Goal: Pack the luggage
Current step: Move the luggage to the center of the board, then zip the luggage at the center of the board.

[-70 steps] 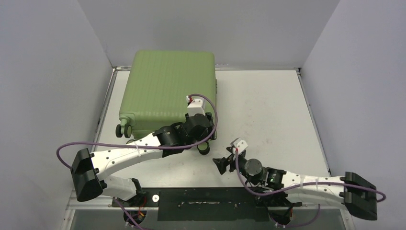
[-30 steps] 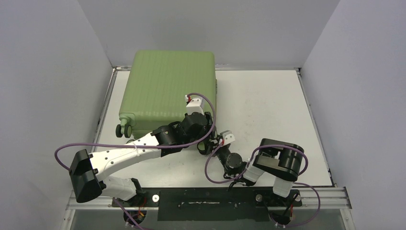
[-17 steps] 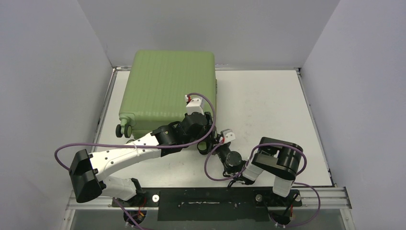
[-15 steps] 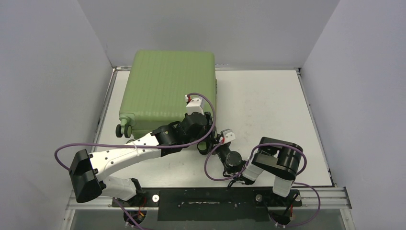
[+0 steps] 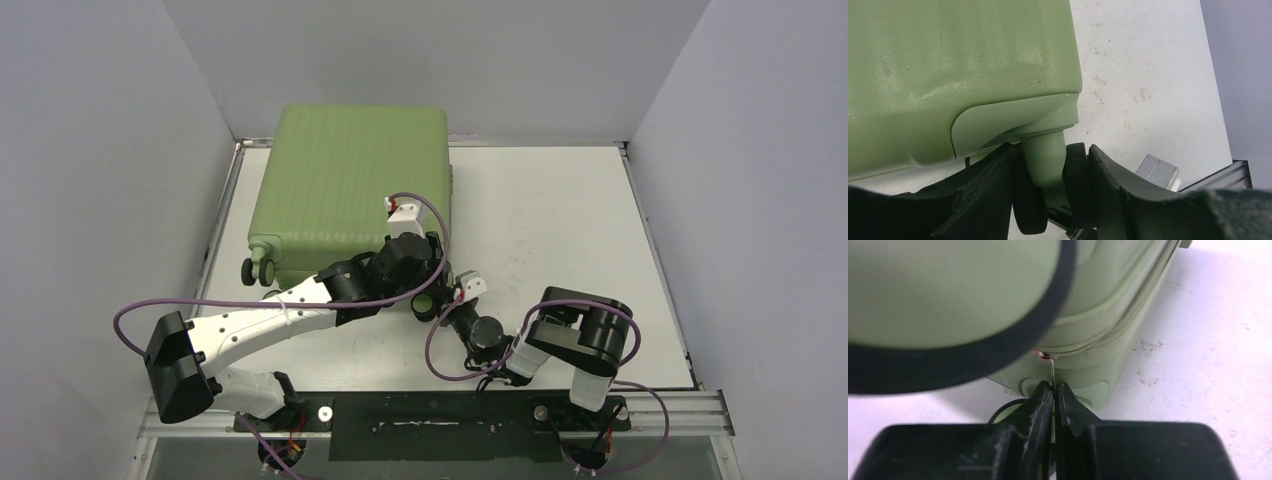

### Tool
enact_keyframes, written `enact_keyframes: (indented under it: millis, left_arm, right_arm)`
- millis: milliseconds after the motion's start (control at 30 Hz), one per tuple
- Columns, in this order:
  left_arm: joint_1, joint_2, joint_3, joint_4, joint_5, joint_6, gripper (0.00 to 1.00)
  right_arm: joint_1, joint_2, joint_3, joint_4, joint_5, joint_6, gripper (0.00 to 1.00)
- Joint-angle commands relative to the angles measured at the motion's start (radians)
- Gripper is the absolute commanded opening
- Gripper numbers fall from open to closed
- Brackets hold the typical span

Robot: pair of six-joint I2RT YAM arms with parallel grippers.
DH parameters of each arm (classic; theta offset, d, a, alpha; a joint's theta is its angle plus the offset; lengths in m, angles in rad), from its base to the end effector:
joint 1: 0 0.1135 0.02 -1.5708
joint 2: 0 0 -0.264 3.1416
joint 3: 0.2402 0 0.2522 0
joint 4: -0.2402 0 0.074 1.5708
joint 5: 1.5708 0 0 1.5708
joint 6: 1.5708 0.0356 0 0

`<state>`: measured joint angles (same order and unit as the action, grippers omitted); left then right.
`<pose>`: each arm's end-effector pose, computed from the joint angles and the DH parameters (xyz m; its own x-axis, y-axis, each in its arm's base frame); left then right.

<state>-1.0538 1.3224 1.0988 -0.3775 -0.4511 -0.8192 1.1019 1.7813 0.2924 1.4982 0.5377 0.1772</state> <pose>0.1592 -0.2485 0.3136 -0.6326 -0.2176 -0.7433 0.2086 0.8763 -0.4342 0.1336 0.2233 0.1334 -0.0901 0.1571 -0.9835 -0.5271 0.8303 0.1810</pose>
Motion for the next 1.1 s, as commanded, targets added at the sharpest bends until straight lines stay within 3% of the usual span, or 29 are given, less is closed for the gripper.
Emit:
enact_keyframes:
  millis: [0, 233, 567, 1067]
  left_arm:
    - [0.0, -0.002, 0.008, 0.017, 0.016, 0.012, 0.0]
    - [0.0, -0.012, -0.005, 0.015, 0.014, 0.008, 0.0]
    - [0.0, -0.027, -0.026, 0.007, 0.014, 0.002, 0.0]
    - [-0.02, -0.04, -0.056, -0.005, 0.035, -0.016, 0.0]
  right_arm:
    - [0.0, -0.039, 0.034, 0.251, -0.041, 0.004, 0.0]
    - [0.012, -0.064, -0.002, 0.243, -0.016, -0.05, 0.0]
    - [-0.065, -0.156, -0.098, 0.205, 0.04, -0.026, 0.0]
    - [-0.151, -0.205, -0.065, 0.071, 0.043, -0.002, 0.0]
